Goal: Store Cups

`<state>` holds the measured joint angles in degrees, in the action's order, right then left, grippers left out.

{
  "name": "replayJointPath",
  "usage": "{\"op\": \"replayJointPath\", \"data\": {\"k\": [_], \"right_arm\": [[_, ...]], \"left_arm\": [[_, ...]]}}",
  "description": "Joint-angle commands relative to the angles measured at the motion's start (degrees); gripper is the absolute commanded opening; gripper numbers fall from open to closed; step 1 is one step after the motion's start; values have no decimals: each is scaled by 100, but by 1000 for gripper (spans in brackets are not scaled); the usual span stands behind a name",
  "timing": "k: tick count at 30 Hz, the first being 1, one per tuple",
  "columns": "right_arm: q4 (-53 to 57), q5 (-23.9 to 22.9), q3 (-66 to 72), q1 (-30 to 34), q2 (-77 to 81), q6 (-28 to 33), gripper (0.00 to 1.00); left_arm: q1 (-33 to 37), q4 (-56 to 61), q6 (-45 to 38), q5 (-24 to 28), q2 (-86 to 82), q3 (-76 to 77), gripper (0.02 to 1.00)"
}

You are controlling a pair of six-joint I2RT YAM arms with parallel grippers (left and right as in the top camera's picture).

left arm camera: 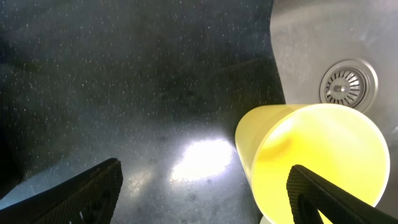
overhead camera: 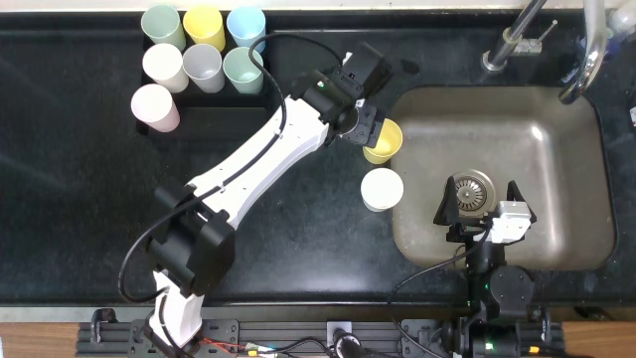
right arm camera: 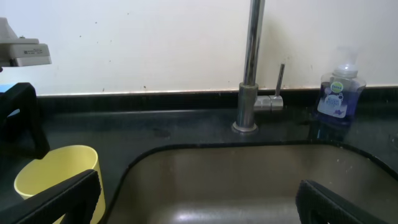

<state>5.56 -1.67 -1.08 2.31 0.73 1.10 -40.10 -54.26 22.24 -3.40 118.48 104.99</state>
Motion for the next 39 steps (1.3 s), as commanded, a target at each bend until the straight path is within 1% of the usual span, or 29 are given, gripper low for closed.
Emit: {"op": "replayJointPath", "data": {"k": [1, 10, 11, 12, 13, 14, 23, 25, 30, 32, 33, 35, 37, 39], "right_arm": [[-44, 37, 55, 20, -52, 17, 998], [-44, 37, 55, 20, -52, 17, 996], [-44, 37, 55, 20, -52, 17, 996], [-44, 37, 55, 20, -52, 17, 996], [-44, 35, 55, 20, -52, 17, 996], [-44, 37, 55, 20, -52, 17, 998], [-44, 35, 55, 20, -52, 17, 996], [-44, 37, 55, 20, -52, 17, 996], [-44, 37, 55, 20, -52, 17, 998], [-44, 37, 55, 20, -52, 17, 998], [-44, 37, 55, 20, -52, 17, 998], [-44, 37, 55, 17, -52, 17, 998], [-44, 37, 55, 20, -52, 15, 998], [-44, 37, 55, 20, -52, 17, 998]], "left_arm": [[-57, -57, -105, 101, 175, 146, 871], [-162, 107, -105, 160, 468, 114, 873], [-162, 151, -107, 186, 509, 114, 822], [-162, 203, -105, 201, 557, 114, 586], [-162, 262, -107, 212, 577, 114, 286], [-166, 308, -107, 212, 586, 114, 34], [-166, 407, -114, 319, 461, 323, 34], [-166, 238, -125, 195, 345, 509, 36], [-107, -361, -50, -337, -50, 813, 34], [-13, -621, 407, -612, -289, 813, 34], [72, -826, 798, -765, -433, 813, 34], [315, -1318, 1644, -896, -710, 813, 36], [660, -1838, 2618, -855, -1003, 811, 36], [1128, -2286, 3517, -619, -1333, 807, 36]]}}
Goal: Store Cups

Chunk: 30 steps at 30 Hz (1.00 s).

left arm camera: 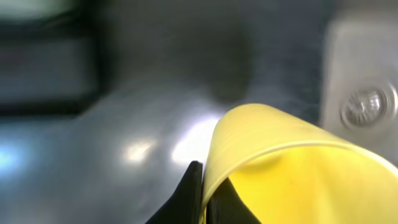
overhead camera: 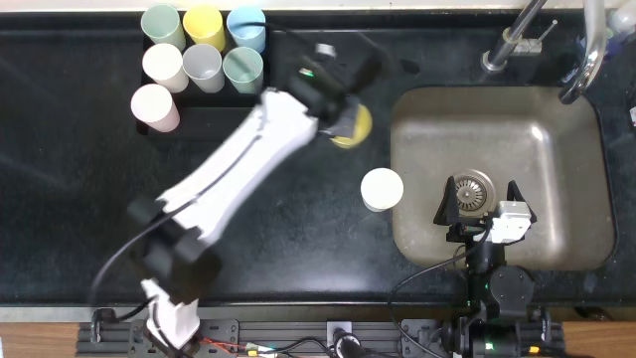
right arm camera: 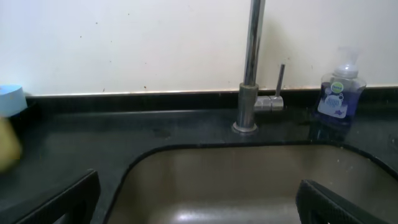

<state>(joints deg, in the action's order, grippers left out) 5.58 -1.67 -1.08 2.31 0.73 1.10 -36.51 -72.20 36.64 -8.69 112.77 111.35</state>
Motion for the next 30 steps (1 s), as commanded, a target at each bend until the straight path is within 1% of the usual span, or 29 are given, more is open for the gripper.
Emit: {"op": "replayJointPath", "data": {"k": [1, 3, 5, 7, 9, 12, 14, 17, 20, 23, 27, 30], "right_arm": [[-46, 37, 55, 20, -52, 17, 998], [-46, 37, 55, 17, -52, 15, 998], [-46, 37, 55, 20, -52, 17, 998], [-46, 37, 55, 20, -52, 17, 996], [-46, 37, 55, 17, -52, 17, 996], [-46, 37, 55, 20, -52, 17, 998], [-46, 37, 55, 17, -52, 17, 998], [-46, 35, 55, 20, -52, 17, 998], [-46, 37, 55, 20, -52, 17, 998], [-46, 37, 55, 17, -52, 17, 998], [-46, 37, 55, 20, -52, 17, 998], [-46, 37, 55, 20, -52, 15, 998]], "left_arm": [[990, -658, 2439, -42, -907, 153, 36], [1491, -1016, 3270, -105, -1193, 116, 36], [2024, -1373, 3980, -293, -1390, 109, 36], [2476, -1471, 4127, -361, -1456, 109, 36], [2846, -1471, 4127, -282, -1462, 107, 36], [3228, -1445, 4146, -22, -1458, -101, 36], [3399, -1384, 4144, 291, -1458, -334, 38], [3523, -1207, 4146, 682, -1456, -706, 36], [3528, -780, 4221, 748, -1443, -1117, 36], [3504, -422, 4498, 876, -1340, -1325, 36], [3377, -118, 4933, 824, -1128, -1327, 38], [3222, -87, 5434, 608, -949, -1327, 36]]}}
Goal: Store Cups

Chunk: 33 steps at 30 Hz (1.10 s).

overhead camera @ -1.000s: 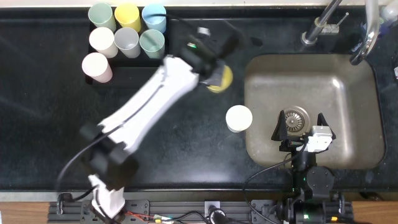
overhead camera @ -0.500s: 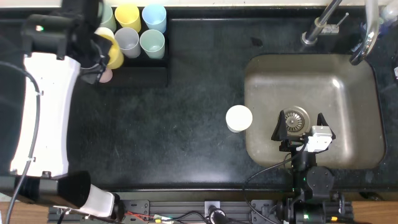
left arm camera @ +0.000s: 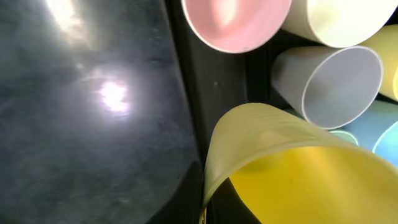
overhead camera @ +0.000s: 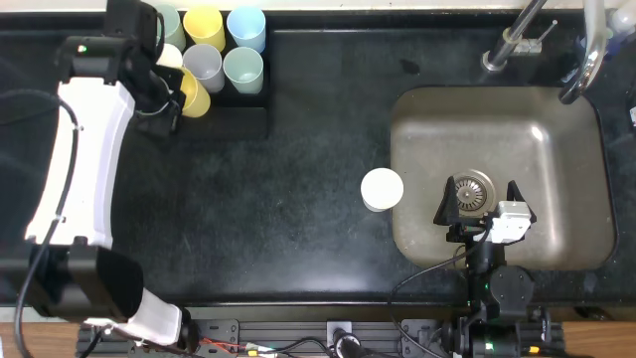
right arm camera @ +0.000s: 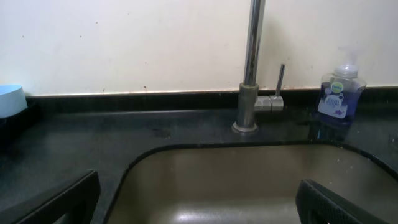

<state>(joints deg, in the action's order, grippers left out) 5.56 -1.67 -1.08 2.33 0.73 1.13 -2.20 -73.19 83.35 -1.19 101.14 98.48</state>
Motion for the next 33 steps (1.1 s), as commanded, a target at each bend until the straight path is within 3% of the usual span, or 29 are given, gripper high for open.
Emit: {"op": "replayJointPath", "data": {"k": [1, 5, 14, 33], "right_arm": [[-44, 37, 55, 17, -52, 15, 998], [-44, 37, 55, 17, -52, 13, 998], [-44, 37, 55, 17, -52, 15, 998], [-44, 37, 55, 17, -52, 15, 998]], "left_arm": [[-264, 13, 866, -243, 264, -39, 36], [-385, 24, 931, -623, 413, -39, 36], [-354, -105, 820, -914, 581, -39, 36], [-238, 282, 616, -822, 1119, -39, 38]]}}
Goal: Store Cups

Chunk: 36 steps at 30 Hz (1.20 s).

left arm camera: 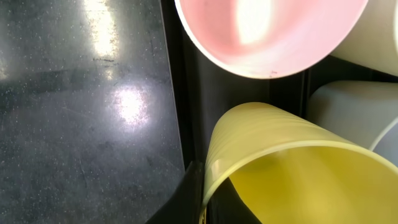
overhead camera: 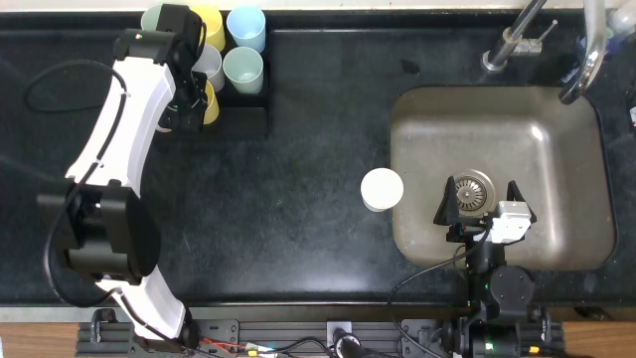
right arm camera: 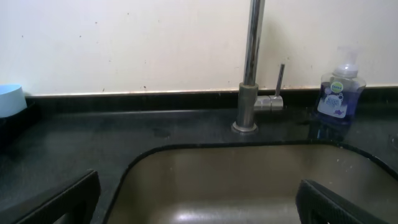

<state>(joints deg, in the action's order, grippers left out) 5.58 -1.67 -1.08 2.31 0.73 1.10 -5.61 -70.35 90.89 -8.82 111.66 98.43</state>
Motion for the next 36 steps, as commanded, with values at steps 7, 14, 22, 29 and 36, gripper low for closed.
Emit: {"op": "replayJointPath", "data": {"k": [7, 14, 22, 29, 36], "right_arm": [[-46, 37, 55, 20, -52, 15, 998], [-46, 37, 55, 20, -52, 17, 996], [-46, 37, 55, 20, -52, 17, 998], [-46, 37, 55, 20, -52, 17, 998], [-46, 37, 55, 20, -52, 17, 996]], "left_arm": [[149, 9, -262, -9, 210, -35, 36], [146, 136, -260, 83, 350, -35, 38], [146, 221, -262, 61, 470, -35, 36], [136, 275, -260, 59, 553, -35, 36], [136, 282, -376, 59, 588, -35, 36]]}}
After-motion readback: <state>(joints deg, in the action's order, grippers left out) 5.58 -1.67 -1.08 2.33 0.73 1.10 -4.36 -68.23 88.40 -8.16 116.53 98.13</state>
